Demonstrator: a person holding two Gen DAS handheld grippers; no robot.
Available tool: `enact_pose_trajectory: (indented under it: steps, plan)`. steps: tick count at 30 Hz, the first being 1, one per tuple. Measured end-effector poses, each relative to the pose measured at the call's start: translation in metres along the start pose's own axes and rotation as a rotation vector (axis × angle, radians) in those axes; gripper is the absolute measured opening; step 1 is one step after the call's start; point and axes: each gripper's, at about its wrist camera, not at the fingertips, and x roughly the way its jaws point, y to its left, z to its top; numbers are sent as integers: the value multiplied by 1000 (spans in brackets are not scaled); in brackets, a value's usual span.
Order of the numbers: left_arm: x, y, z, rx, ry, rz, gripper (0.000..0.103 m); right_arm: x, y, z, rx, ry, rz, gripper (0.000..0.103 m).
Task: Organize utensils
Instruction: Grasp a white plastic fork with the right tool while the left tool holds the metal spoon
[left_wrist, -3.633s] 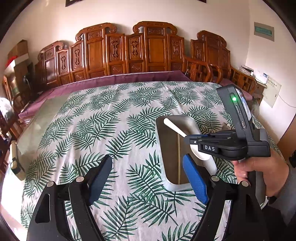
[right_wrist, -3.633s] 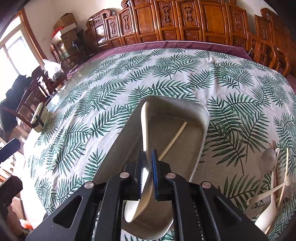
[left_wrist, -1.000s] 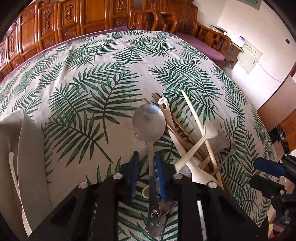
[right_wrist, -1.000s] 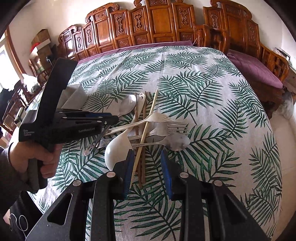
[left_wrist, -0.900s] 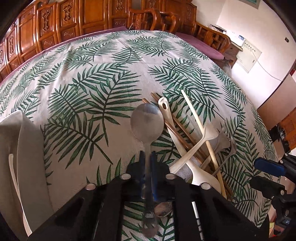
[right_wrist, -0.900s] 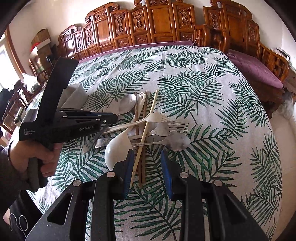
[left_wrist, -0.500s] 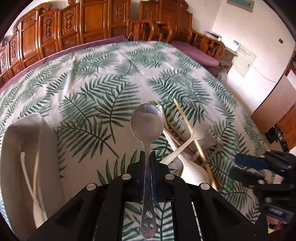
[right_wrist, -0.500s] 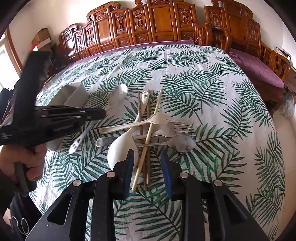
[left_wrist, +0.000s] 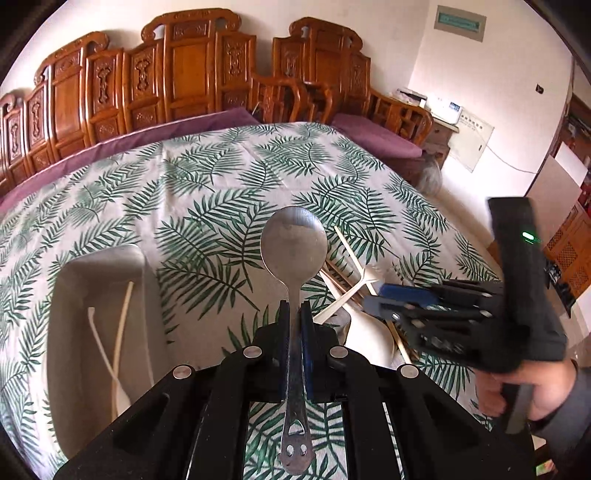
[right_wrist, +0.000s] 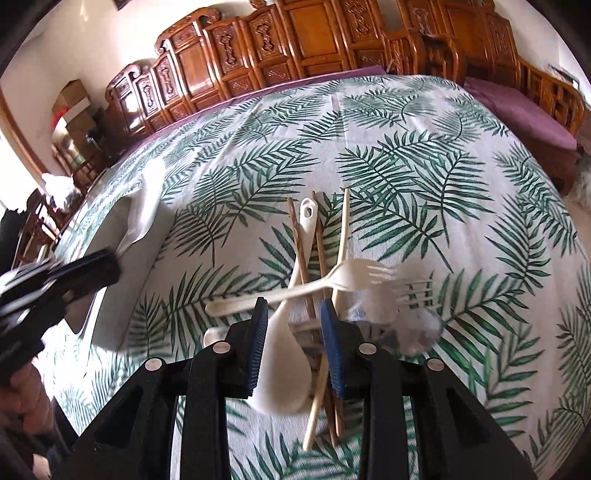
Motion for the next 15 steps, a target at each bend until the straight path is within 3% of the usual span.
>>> enact_pose_trajectory:
  steps: [15]
  plan:
    - [-22,20,-8,-30,-31,-12,5,27,0,12,121,42,-48,32]
